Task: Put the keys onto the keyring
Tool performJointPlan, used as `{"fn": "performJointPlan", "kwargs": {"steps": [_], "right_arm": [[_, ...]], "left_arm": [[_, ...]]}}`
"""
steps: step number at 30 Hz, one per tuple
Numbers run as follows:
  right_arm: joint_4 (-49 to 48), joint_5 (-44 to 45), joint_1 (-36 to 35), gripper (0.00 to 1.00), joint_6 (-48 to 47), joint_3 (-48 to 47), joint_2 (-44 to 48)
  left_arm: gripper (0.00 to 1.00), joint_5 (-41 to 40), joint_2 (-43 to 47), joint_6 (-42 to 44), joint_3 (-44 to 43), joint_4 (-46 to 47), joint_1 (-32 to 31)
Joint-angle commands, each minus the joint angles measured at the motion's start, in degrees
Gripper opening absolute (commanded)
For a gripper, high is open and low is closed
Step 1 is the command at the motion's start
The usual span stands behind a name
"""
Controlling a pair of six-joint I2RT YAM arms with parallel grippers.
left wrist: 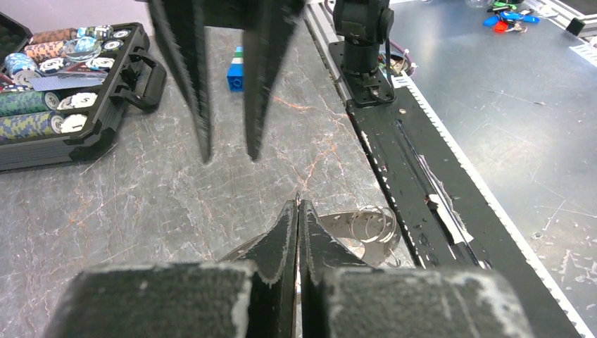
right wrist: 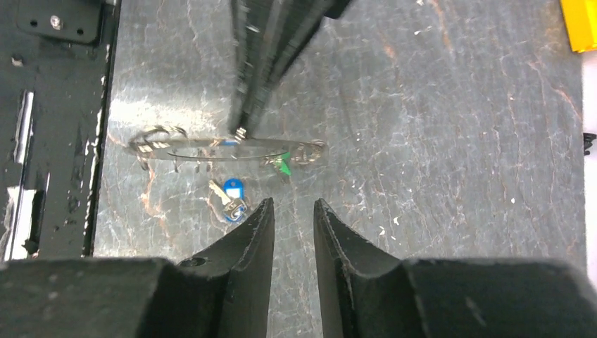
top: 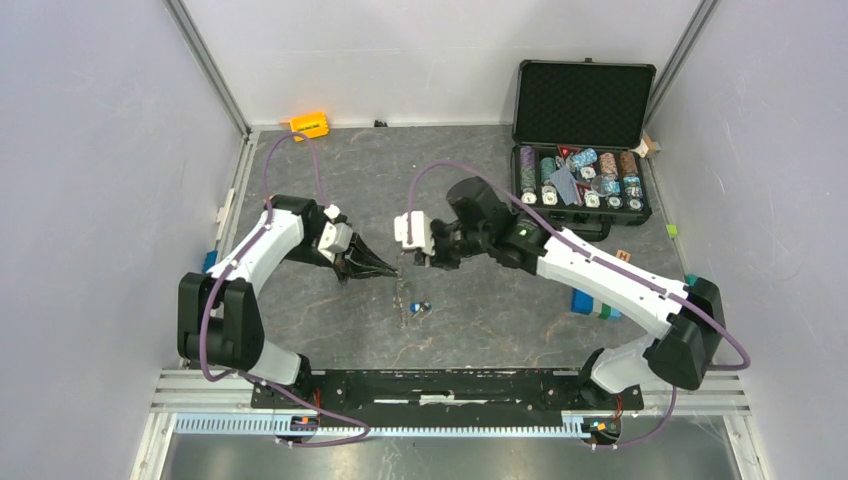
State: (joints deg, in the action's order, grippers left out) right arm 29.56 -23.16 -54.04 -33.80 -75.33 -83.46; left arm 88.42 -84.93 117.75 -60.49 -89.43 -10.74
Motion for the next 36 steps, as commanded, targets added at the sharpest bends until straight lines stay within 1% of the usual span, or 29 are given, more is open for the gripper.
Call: {"fn": "performJointPlan", "kwargs": {"steps": [1, 4, 7, 12, 16, 19, 22, 24, 26, 27, 28, 30, 32, 36], "right_arm": [[-9.8, -13.7, 5.2, 0.33, 2.7, 5.0, 4.3], [-11.8, -18.1, 5.7, 0.36, 3.3, 6.9, 4.3], [-13.9, -21.0, 5.6, 0.37, 4.9, 7.5, 3.2], [-13.3, -21.6, 5.6, 0.36, 5.3, 5.4, 0.2], [-10.4, -18.9, 5.7, 0.36, 2.4, 3.3, 0.4], [-8.3, -17.9, 6.5, 0.36, 0.6, 2.2, 0.8], [-7.5, -17.9, 7.5, 0.35, 0.0, 1.7, 1.6], [-6.0, -17.4, 7.8, 0.35, -1.2, 0.8, 1.8], [-5.0, -17.0, 8.1, 0.35, -2.0, 0.2, 1.9], [-5.0, -17.0, 8.3, 0.35, -2.0, 0.1, 2.1], [-5.0, -17.1, 8.5, 0.35, -1.9, 0.1, 2.1], [-5.0, -17.2, 8.6, 0.35, -1.8, 0.2, 2.2], [-5.6, -17.2, 8.8, 0.35, -1.4, 0.6, 2.3], [-7.7, -17.3, 9.4, 0.33, 0.3, 1.5, 2.7]], "left_arm": [[0.02, 6.5, 2.2, 16.4, -1.8, -4.6, -0.6], [0.02, 6.5, 2.3, 15.5, -2.2, -4.6, -1.0], [0.02, 6.4, 1.7, 13.5, -3.1, -4.5, -1.0], [0.02, 6.2, -1.0, -0.7, -10.4, -4.8, 0.4], [0.02, 5.8, -1.4, -4.4, -13.7, -4.8, 2.8], [0.02, 2.3, -1.9, -7.6, -19.4, -4.8, 2.9], [0.02, -1.7, -4.0, -13.7, -27.4, -4.8, 3.0], [0.02, -5.4, -6.3, -18.5, -33.8, -4.7, 3.0], [0.02, -9.1, -8.5, -27.5, -39.7, -2.1, 3.1], [0.02, -11.0, -8.8, -32.5, -41.3, 0.9, 3.1], [0.02, -12.6, -8.4, -38.8, -41.3, 5.9, 3.0], [0.02, -15.9, -5.3, -52.3, -37.9, 19.7, 2.8], [0.02, -18.7, -0.7, -67.5, -31.1, 37.4, 2.6], [0.02, -21.0, 8.8, -101.5, -12.7, 79.0, 2.5]]}}
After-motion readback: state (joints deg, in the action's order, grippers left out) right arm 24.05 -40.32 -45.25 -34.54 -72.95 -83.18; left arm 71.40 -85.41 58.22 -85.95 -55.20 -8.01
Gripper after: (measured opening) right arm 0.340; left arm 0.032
